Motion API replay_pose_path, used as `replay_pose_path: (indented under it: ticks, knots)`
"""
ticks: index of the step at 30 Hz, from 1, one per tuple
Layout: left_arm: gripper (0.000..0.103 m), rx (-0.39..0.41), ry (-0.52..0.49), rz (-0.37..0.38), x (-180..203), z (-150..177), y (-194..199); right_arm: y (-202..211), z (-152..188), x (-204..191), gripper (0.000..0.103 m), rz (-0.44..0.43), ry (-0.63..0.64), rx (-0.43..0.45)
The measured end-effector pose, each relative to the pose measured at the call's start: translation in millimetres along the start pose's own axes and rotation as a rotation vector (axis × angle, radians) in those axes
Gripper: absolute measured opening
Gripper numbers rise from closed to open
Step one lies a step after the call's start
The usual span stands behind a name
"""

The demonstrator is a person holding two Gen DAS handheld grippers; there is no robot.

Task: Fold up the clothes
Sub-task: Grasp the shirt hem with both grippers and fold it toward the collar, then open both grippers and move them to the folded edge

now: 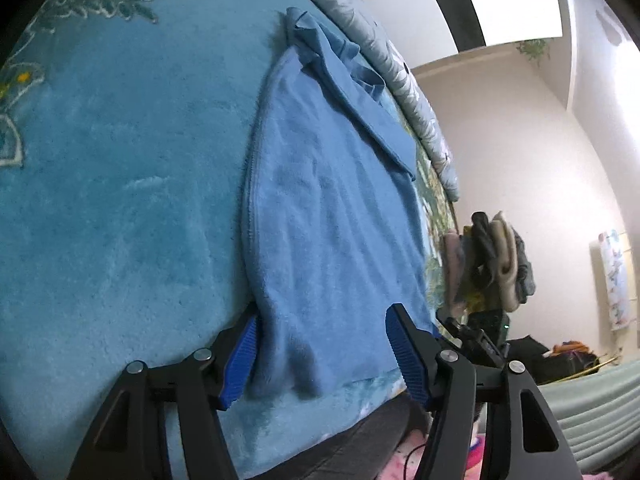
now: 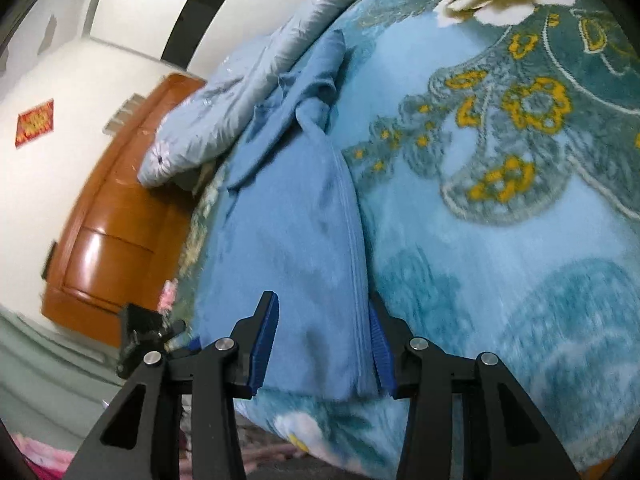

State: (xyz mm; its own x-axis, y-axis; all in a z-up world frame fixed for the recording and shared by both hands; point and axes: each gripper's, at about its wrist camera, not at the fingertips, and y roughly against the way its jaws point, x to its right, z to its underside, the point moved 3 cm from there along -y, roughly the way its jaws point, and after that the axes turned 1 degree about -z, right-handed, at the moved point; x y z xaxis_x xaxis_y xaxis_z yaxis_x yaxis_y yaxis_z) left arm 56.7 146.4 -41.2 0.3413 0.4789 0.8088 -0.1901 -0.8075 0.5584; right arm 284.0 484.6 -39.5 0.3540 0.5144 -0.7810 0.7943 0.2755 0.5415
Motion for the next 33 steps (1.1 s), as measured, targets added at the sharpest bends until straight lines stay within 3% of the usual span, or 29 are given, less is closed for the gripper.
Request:
replay_pose_path:
  ticks: [2,5,6,7,8,13,17,22,27,33]
  knots:
    - [0.057,0.003,0.010,-0.006,-3.2,1.5,2.4,-1.3,0.3,-2.0,0.045,-0.009,0.003,0.001]
    - [0.041,0.009,0.026,-0.015,-8.1,3.8,6.1,-5.6,4.1,-3.7,0.025,-0.024,0.012,-0.018]
    - [0.030,0.010,0.031,-0.018,-9.7,4.6,7.3,-6.5,5.4,-3.0,0.013,-0.014,0.010,-0.020]
    - [0.012,0.013,0.036,-0.033,-11.9,5.0,7.4,-7.4,6.6,-2.3,0.007,-0.003,0.009,-0.022]
    - [0.007,0.018,0.040,-0.057,-14.1,5.9,7.7,-6.9,6.7,-2.2,0.007,0.004,0.005,-0.018]
    - [0.006,0.051,0.015,-0.034,-7.8,7.6,17.9,15.5,4.5,-14.4,0.003,-0.031,0.022,0.047]
    - [0.006,0.077,-0.017,0.005,0.9,7.9,27.3,25.0,15.7,-32.1,0.003,-0.046,0.085,0.029]
    - [0.006,0.108,-0.057,0.053,11.7,8.3,39.2,37.2,25.4,-24.7,0.003,-0.074,0.039,0.037]
    - [0.006,0.145,-0.094,0.099,23.3,1.7,50.1,50.7,-9.6,-44.6,0.003,-0.225,0.035,0.108]
    - [0.006,0.243,-0.117,0.136,44.1,-70.9,53.6,35.9,-74.4,-78.6,0.003,-0.255,0.054,0.174]
